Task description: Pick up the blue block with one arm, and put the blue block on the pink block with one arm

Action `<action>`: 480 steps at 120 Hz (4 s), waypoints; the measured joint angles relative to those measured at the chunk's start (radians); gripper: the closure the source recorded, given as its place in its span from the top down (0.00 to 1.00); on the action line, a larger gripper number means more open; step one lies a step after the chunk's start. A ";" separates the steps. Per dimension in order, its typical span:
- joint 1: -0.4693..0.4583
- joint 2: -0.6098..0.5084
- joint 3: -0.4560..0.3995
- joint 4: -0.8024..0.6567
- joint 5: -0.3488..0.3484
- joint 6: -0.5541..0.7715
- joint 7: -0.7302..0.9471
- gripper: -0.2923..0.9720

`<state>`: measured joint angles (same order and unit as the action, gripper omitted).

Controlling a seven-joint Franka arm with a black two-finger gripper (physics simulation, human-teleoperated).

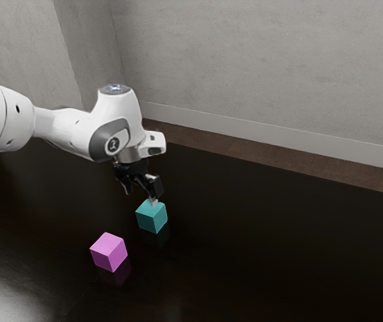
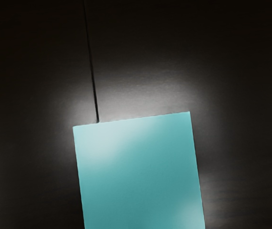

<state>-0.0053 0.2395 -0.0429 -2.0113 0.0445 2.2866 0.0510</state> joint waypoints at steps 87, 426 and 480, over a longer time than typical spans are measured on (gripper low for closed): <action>-0.001 0.133 -0.005 0.092 -0.016 0.010 0.002 0.77; -0.001 -0.358 0.048 -0.440 -0.013 0.018 -0.014 0.59; 0.000 -0.488 0.047 -0.377 -0.009 -0.074 -0.008 0.75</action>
<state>-0.0054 -0.2488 0.0038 -2.3882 0.0356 2.2124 0.0430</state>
